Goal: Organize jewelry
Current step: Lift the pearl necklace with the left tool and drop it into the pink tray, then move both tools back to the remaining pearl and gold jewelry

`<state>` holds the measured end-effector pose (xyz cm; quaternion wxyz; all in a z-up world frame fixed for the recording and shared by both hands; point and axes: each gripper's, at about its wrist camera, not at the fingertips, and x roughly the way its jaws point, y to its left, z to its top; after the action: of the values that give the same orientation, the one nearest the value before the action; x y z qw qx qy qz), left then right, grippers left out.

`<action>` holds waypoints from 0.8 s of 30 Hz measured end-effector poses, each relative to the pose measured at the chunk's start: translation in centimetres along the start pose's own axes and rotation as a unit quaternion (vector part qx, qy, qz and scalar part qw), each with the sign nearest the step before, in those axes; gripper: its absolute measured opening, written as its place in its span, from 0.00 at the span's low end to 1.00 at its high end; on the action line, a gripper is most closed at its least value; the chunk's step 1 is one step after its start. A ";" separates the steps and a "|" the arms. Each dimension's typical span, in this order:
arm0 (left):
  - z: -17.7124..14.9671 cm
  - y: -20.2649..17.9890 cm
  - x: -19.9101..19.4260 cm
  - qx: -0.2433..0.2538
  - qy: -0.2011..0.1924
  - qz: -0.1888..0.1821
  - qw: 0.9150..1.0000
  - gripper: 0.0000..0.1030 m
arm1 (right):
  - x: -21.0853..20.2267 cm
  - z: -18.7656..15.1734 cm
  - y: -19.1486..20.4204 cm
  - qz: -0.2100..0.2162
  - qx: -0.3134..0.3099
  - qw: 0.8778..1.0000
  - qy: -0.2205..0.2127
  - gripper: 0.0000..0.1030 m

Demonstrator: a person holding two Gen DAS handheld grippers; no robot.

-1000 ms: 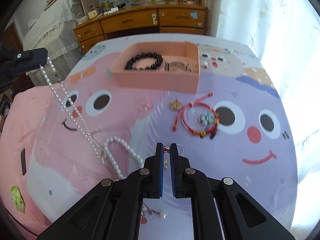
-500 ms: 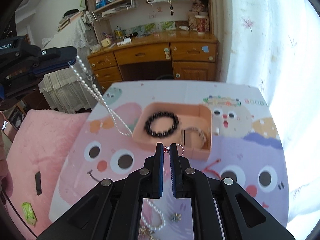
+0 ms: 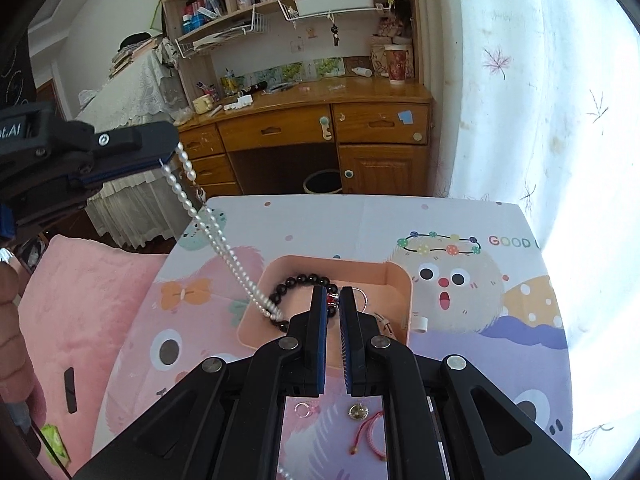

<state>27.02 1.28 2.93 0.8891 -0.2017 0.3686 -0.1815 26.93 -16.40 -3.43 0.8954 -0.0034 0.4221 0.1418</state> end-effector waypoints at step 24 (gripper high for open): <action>-6.5 4.6 1.5 -0.006 0.119 0.111 0.987 0.64 | 0.0 -5.3 -5.9 0.030 0.151 0.987 0.050 0.52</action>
<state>24.03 3.03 -4.39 0.8524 -0.1424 0.4928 -0.1021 24.46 -22.76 -7.46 0.8589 0.1375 0.4824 0.1030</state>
